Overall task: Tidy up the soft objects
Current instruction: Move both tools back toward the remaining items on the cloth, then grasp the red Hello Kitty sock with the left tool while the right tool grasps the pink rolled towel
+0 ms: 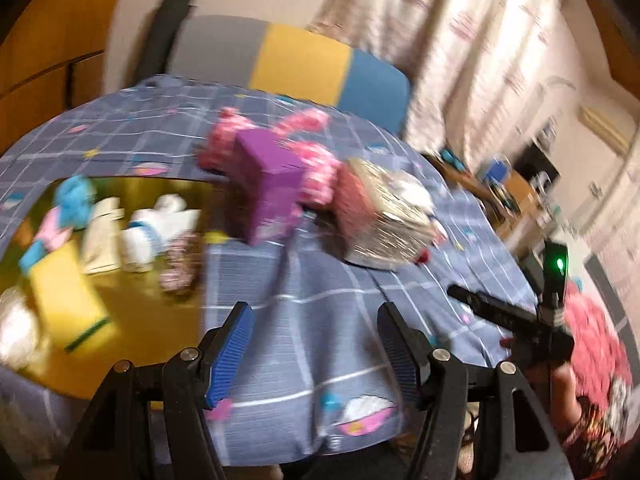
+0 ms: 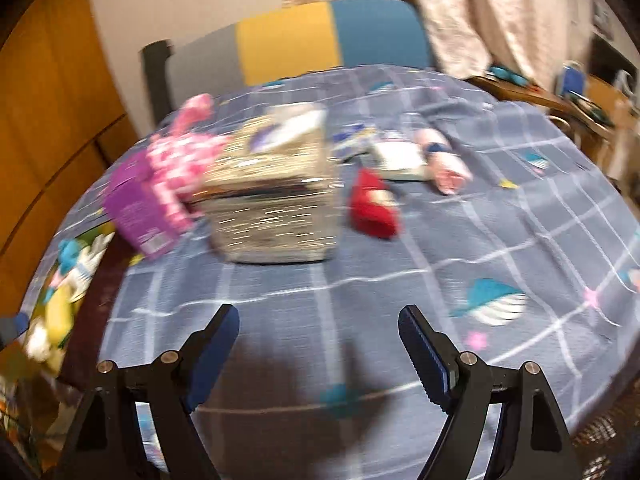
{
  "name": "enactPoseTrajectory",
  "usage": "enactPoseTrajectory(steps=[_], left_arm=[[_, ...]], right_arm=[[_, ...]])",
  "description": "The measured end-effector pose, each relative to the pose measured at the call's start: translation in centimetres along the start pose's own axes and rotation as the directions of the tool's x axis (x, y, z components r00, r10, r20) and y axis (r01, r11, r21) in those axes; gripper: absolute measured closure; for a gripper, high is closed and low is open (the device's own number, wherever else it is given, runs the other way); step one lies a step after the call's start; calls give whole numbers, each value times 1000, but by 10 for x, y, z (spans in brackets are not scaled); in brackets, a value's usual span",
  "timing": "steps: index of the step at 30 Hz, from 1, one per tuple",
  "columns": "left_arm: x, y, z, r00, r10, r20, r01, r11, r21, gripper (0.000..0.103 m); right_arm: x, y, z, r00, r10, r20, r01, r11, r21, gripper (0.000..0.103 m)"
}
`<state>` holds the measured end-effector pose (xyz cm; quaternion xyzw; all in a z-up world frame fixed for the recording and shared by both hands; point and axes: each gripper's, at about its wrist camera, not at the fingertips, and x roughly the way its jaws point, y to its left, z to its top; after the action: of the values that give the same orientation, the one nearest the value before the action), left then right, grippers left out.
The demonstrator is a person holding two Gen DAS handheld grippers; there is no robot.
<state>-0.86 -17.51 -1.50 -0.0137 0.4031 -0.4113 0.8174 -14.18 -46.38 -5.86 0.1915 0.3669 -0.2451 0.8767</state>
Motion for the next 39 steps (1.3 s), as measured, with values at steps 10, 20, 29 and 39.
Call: enactPoseTrajectory(steps=[10,20,29,39], left_arm=[[75,-122,7,986,-44,-159,89,955,284,37],[186,-254,32,974,54,-222,66,865,497,37],[295,-303,46,911,404,-81,-241,681,691,38],[374,-291,45,804,587,-91,-328,566,756,38]], right_arm=[[2,-96,56,978,-186,96,184,983,27,20],[16,-196,95,961,-257,100,223,938,266,20],[-8,-229,93,960,-234,155,145,886,441,19],[-4,-220,97,970,-177,164,95,905,415,19]])
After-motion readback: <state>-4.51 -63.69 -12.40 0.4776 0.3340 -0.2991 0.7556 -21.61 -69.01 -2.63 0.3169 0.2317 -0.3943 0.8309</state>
